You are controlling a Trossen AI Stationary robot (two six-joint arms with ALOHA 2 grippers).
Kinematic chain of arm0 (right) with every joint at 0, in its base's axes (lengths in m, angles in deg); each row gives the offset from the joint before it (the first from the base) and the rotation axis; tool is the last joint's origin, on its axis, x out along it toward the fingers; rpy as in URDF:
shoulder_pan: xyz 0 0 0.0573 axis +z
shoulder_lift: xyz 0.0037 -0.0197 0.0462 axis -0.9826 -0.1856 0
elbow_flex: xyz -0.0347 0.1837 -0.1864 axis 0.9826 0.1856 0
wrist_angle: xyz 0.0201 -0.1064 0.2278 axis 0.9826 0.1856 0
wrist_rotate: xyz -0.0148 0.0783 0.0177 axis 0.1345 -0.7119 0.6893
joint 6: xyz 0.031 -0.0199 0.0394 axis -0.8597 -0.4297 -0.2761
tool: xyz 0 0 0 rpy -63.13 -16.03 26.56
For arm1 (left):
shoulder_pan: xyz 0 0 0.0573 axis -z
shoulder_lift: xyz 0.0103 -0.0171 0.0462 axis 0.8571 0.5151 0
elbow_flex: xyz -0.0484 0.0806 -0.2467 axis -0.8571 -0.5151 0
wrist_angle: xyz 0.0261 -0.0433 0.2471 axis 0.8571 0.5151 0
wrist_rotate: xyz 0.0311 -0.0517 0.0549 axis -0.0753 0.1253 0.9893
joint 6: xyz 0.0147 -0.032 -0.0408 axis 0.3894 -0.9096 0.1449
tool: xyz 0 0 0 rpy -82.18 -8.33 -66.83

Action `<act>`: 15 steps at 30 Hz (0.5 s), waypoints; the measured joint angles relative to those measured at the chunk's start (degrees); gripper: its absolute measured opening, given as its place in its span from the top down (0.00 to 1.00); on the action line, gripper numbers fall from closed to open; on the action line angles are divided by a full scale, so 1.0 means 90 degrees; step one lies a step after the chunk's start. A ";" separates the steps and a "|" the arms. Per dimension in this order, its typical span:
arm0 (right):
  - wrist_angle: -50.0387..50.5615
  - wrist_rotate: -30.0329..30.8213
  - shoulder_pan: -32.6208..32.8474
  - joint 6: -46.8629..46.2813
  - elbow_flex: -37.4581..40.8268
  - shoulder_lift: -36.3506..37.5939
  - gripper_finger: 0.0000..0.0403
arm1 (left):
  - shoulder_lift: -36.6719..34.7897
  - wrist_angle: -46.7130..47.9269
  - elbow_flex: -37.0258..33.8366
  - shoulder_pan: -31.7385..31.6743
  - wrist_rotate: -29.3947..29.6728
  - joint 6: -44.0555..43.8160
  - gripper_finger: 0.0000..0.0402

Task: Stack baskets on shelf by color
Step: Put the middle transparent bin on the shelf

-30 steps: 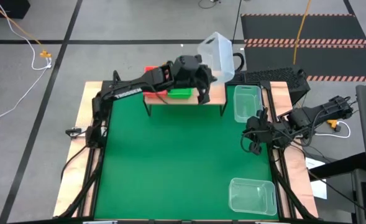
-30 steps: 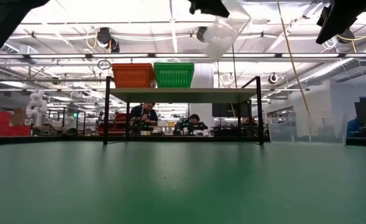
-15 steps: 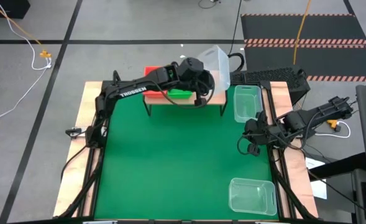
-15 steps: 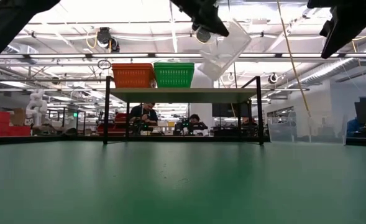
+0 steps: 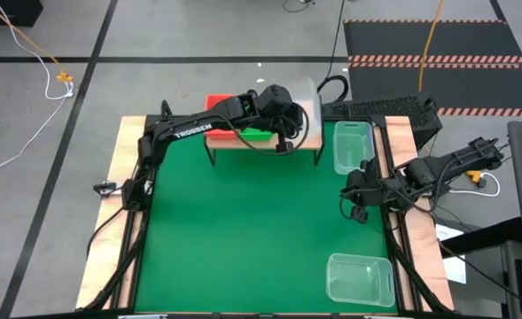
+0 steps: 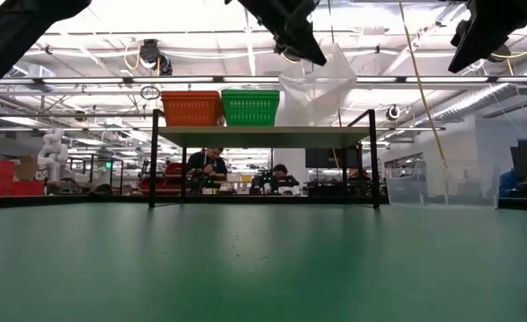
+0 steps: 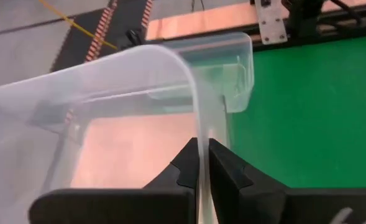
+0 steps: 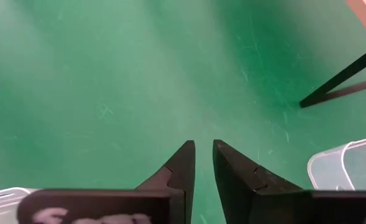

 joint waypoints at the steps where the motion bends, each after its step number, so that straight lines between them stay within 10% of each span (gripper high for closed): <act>1: 0.0000 0.0000 0.0000 0.0002 -0.0001 0.0000 0.88 | 0.0007 0.0058 0.0000 0.0002 -0.0024 0.0002 0.94; 15: -0.0001 0.0002 -0.0002 0.0002 0.0001 0.0002 0.88 | 0.0262 0.0168 0.0000 0.0056 -0.0032 -0.0024 0.92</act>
